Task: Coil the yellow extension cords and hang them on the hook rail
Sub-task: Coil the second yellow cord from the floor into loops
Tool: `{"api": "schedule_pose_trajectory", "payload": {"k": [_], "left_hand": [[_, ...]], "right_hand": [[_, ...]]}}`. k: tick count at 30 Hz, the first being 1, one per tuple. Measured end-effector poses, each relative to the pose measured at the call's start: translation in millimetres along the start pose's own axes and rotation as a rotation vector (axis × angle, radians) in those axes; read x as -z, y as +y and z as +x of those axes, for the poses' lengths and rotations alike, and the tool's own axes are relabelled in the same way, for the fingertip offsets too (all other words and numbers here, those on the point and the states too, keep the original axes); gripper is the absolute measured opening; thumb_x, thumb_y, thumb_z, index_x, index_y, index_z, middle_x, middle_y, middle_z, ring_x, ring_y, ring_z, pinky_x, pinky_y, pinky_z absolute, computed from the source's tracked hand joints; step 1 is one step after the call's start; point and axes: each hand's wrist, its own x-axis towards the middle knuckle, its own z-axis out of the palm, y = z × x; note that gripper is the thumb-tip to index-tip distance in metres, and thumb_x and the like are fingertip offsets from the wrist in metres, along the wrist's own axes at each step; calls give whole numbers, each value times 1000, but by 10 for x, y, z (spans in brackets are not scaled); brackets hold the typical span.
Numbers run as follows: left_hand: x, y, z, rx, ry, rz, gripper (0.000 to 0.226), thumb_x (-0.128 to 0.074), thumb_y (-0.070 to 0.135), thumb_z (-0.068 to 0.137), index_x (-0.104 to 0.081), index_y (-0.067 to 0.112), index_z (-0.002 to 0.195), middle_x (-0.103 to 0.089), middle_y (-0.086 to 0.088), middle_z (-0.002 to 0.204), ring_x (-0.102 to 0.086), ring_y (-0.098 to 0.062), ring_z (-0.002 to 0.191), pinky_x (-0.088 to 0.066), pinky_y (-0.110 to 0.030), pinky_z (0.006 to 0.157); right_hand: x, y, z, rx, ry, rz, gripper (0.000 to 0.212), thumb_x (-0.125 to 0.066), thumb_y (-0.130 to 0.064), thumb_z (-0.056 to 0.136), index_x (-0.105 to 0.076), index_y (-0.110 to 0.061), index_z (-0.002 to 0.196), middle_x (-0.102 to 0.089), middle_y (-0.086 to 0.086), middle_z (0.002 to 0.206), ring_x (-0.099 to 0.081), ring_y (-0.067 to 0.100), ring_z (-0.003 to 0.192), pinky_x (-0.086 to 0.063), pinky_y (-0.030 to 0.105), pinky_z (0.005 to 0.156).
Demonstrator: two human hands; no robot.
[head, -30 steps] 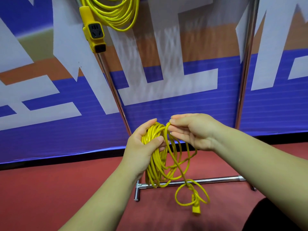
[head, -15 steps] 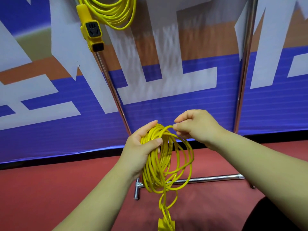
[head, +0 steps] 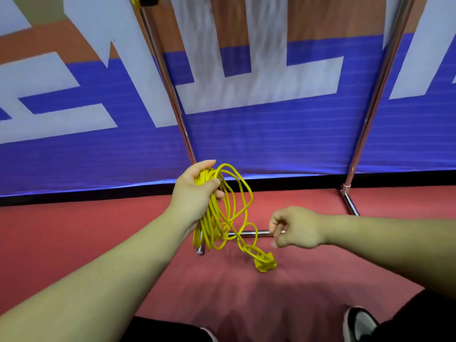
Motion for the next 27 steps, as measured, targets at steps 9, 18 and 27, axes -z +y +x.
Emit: {"api": "schedule_pose_trajectory", "payload": {"k": [9, 18, 27], "left_hand": [[456, -623, 271, 101, 15, 21, 31, -60, -5, 93, -72, 17, 111, -66, -15, 77, -63, -20, 57, -58, -41, 69], [934, -1532, 485, 124, 226, 28, 31, -62, -4, 92, -74, 24, 97, -62, -5, 63, -59, -19, 53, -56, -37, 62], [1262, -2062, 523, 228, 389, -60, 27, -60, -3, 94, -73, 19, 100, -61, -6, 68, -58, -15, 51, -57, -31, 55]], "right_hand": [[-1066, 485, 678, -95, -6, 119, 36, -83, -14, 76, -64, -13, 106, -63, -3, 96, -59, 11, 80, -43, 14, 67], [-1760, 986, 1499, -46, -32, -33, 78, -84, -29, 72, -46, -18, 140, -51, 3, 139, -48, 23, 129, -34, 26, 107], [-2410, 1361, 2163, 73, -142, -342, 88, -72, -36, 77, -25, -34, 151, -33, -9, 157, -20, 31, 149, -28, 45, 118]]}}
